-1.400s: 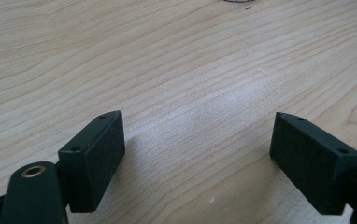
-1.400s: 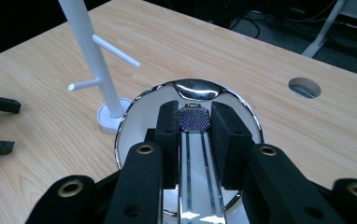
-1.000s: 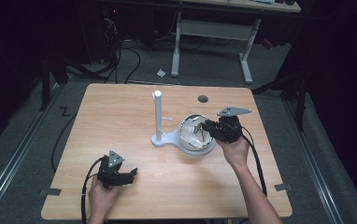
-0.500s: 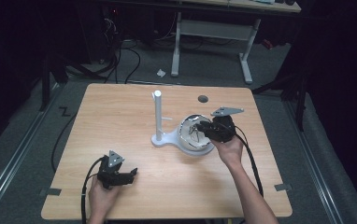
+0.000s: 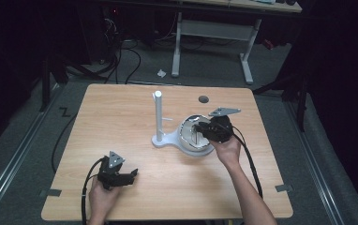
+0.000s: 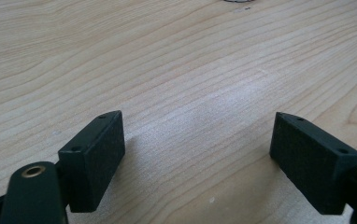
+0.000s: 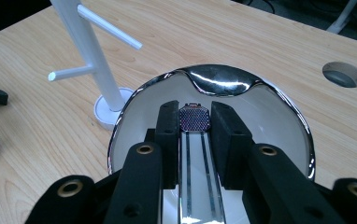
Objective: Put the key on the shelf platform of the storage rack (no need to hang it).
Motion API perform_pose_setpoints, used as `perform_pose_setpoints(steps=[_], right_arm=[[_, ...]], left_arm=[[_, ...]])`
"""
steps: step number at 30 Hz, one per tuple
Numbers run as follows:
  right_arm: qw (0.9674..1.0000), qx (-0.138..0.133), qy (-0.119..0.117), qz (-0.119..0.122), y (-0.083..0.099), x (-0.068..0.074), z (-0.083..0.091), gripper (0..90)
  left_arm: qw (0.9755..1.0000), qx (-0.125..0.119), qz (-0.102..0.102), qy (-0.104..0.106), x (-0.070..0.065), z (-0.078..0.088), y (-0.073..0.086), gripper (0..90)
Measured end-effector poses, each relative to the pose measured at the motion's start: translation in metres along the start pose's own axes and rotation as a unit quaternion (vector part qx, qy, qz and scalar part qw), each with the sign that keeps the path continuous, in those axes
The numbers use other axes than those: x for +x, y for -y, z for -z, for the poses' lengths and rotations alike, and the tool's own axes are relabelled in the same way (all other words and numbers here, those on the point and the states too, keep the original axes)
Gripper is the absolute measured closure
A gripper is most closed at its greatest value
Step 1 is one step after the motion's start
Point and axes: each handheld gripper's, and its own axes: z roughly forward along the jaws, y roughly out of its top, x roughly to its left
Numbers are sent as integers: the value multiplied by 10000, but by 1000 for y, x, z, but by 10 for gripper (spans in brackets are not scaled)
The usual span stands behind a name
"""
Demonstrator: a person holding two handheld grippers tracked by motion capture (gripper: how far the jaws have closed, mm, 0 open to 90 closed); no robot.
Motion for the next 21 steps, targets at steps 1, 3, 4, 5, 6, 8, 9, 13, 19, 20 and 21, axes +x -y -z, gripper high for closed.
perform_pose_setpoints(steps=[1, 3, 4, 5, 6, 8, 9, 13, 19, 20, 21], right_arm=[[10000, 0, -7, 0, 0, 0, -1, 741], [10000, 23, -6, -11, 0, 0, -3, 741], [10000, 21, -13, -13, 0, 0, -4, 741], [10000, 56, -1, -9, 0, 0, -6, 740], [10000, 71, -13, -41, 1, 1, -7, 740], [10000, 100, 3, -6, 1, 0, -10, 740], [9999, 108, 4, -25, 2, 0, -11, 739], [9999, 97, -37, -112, 3, -2, -13, 724], [9999, 1, -4, -146, 4, -3, -10, 700], [9999, -9, 3, -143, 5, -4, -9, 693], [9999, -15, 11, -149, 6, -4, -8, 689]], left_arm=[[10000, -1, 1, 0, 0, 0, 0, 184], [10000, 0, 0, 0, 0, 0, 0, 184], [10000, 1, -2, 0, 0, 0, 0, 184], [10000, 1, -1, 0, 0, 0, 0, 184], [10000, 0, 0, 0, 0, 0, 0, 184], [10000, 1, -1, 0, 0, 0, 0, 184], [10000, 2, 7, 1, 0, 0, 0, 184], [10000, 0, 3, 0, 0, 0, 0, 184], [10000, 0, 1, 1, 0, 0, 0, 184], [10000, -1, 2, 0, 0, 0, 0, 184], [10000, -1, 6, 1, 0, 0, 0, 184]])
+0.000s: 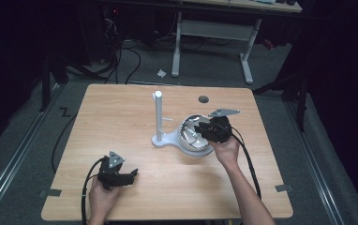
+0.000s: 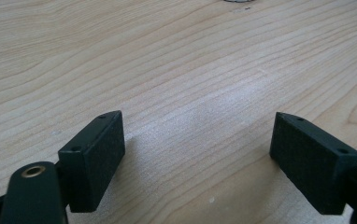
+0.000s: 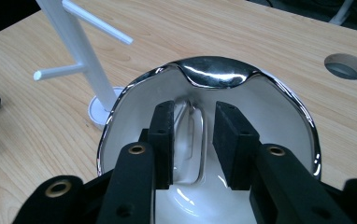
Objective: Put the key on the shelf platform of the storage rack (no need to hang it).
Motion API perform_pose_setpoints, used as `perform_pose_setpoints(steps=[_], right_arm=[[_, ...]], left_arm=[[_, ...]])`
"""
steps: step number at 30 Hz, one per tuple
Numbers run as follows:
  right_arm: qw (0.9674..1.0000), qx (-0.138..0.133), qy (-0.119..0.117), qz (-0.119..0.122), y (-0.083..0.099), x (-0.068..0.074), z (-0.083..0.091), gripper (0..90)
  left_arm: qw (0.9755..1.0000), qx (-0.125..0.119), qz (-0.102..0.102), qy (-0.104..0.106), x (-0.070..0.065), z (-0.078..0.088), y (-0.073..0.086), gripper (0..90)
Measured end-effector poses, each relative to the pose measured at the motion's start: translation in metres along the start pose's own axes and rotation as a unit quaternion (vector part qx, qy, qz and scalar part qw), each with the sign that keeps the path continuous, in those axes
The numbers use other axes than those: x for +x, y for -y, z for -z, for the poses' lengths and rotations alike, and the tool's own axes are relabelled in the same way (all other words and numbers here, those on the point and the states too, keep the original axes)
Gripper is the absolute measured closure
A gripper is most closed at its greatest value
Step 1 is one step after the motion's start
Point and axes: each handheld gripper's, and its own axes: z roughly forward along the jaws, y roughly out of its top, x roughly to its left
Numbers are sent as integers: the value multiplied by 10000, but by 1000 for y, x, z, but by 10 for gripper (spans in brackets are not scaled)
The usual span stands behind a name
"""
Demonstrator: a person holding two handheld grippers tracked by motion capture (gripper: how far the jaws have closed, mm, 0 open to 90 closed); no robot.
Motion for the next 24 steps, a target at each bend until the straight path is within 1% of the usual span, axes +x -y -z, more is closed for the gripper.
perform_pose_setpoints(steps=[4, 6, 12, 14, 16, 17, 18, 19, 21, 24], right_arm=[[10000, -6, 32, -25, 3, -2, 3, 665], [10000, 15, 52, 16, 4, -2, 6, 654], [9998, -53, 141, 114, 3, 0, 15, 607], [9999, -36, 135, 89, 4, -1, 17, 593], [9998, 12, 183, 97, 5, -1, 19, 581], [9997, -22, 220, 140, 6, -1, 20, 581], [9993, -97, 323, 160, 7, 0, 22, 583], [9991, -161, 364, 149, 7, 0, 25, 583], [9990, -231, 348, 146, 6, -1, 28, 583], [9988, -255, 392, 158, 6, -1, 31, 588]], left_arm=[[10000, -1, -3, -1, 0, 0, 0, 184], [10000, -1, -3, -1, 0, 0, 0, 184], [10000, -1, 1, -2, 0, 0, 0, 184], [10000, 0, -4, -1, 0, 0, 0, 184], [10000, 1, 2, -1, 0, 0, 0, 184], [10000, 0, -5, -1, 0, 0, 0, 184], [10000, 0, -6, 0, 0, 0, 0, 184], [10000, 0, -1, -1, 0, 0, 0, 184], [10000, -1, -4, 0, 0, 0, 0, 184], [10000, -1, -3, 0, 0, 0, 0, 184]])
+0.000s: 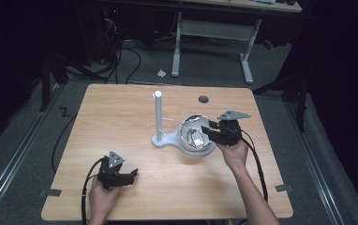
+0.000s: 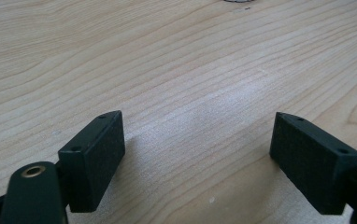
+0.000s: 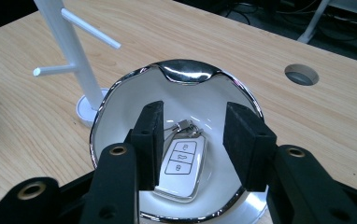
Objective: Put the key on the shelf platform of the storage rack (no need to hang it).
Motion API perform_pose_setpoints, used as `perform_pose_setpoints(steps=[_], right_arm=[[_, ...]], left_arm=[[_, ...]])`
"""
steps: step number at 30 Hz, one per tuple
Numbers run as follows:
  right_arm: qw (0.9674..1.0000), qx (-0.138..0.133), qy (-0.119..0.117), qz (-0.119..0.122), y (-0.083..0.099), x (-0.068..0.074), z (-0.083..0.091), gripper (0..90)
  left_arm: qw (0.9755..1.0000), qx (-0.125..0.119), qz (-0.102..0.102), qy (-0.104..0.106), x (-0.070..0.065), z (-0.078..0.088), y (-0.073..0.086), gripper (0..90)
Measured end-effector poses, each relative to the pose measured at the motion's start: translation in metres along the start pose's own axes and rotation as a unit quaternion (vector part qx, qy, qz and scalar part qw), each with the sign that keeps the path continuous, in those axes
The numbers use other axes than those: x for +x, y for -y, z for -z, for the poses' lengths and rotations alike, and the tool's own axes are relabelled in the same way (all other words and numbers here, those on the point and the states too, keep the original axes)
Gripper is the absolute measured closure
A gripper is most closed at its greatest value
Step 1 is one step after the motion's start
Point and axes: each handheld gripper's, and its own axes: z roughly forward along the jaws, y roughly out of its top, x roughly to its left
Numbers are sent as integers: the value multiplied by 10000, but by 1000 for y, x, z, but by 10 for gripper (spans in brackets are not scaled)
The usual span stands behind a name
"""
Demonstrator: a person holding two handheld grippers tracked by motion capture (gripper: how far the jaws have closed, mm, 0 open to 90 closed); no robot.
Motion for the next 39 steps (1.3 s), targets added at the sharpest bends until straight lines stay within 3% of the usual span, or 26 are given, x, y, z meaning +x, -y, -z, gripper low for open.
perform_pose_setpoints(steps=[14, 30, 34, 39], right_arm=[[9992, -85, 38, -378, 22, -17, 15, 578], [9995, -204, 110, -207, 25, -13, 41, 567], [9986, -297, 23, -432, 34, -19, 48, 566], [9988, -217, 199, -399, 45, -20, 54, 566]], left_arm=[[10000, 2, 4, 0, 0, 0, 0, 184], [10000, 4, -6, 5, 0, 0, 0, 183], [10000, 3, -3, 5, 0, 0, 0, 183], [10000, 3, -3, 6, 0, 0, 0, 183]])
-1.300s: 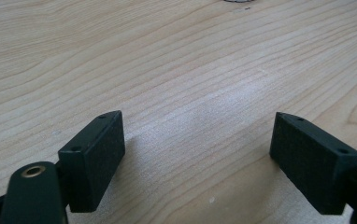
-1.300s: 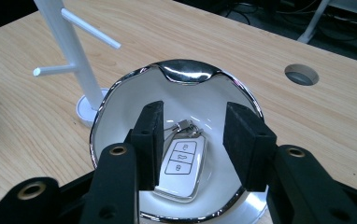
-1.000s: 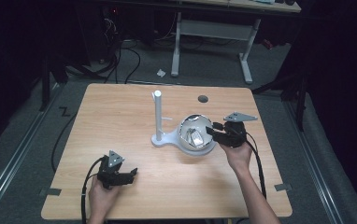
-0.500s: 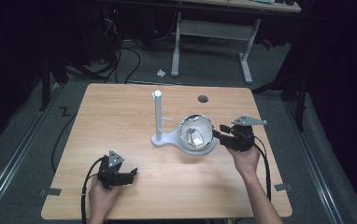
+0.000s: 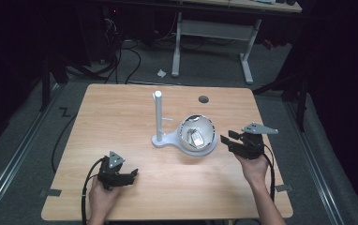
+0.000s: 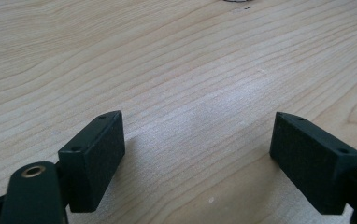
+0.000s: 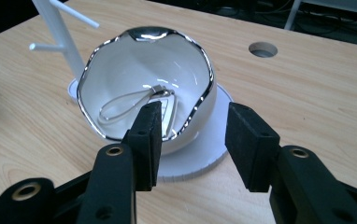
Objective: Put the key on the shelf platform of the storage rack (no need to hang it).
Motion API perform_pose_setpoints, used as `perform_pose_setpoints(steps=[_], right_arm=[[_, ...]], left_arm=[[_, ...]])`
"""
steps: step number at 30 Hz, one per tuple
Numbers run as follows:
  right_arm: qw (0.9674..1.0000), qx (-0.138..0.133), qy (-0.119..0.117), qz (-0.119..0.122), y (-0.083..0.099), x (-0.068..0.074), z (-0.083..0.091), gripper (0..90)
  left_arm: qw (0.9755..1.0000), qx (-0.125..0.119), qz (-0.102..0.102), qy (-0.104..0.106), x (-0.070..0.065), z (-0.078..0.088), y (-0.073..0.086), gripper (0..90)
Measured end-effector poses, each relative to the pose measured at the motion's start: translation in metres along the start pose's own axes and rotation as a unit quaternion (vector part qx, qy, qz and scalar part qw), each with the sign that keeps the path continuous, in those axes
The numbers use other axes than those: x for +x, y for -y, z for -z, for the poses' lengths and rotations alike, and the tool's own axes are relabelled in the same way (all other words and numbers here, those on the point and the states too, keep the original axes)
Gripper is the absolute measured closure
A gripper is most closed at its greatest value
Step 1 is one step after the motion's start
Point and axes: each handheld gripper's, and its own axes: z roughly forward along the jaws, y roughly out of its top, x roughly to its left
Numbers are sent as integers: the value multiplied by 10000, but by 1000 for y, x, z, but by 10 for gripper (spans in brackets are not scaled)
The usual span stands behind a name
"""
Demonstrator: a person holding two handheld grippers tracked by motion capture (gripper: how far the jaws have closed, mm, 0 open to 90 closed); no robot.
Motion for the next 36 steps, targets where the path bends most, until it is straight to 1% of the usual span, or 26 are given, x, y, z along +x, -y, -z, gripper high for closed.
perform_pose_setpoints(steps=[8, 10, 16, 26, 28, 31, 35, 36], right_arm=[[10000, -15, 19, -33, 10, 0, 13, 565], [10000, -27, 0, -57, 12, 0, 15, 565], [9999, -104, -64, -18, 15, 4, 21, 565], [9998, -124, -173, -44, 25, 12, 22, 565], [9998, -115, -185, -30, 28, 14, 22, 562], [9998, -69, -170, 68, 31, 18, 20, 560], [9997, -41, -211, 87, 36, 21, 18, 560], [9997, -43, -224, 56, 38, 21, 18, 560]], left_arm=[[10000, -1, 3, -3, 0, 0, 0, 184], [10000, -1, 6, -3, 0, 0, 0, 184], [10000, 0, 3, -3, 0, 0, 0, 184], [10000, -2, 3, -4, 0, 0, 0, 184], [10000, -1, 4, -3, 0, 0, 0, 184], [10000, -1, 2, -4, 0, 0, 0, 183], [10000, -1, 4, -3, 0, 0, 0, 183], [10000, -1, 4, -4, 0, 0, 0, 184]])
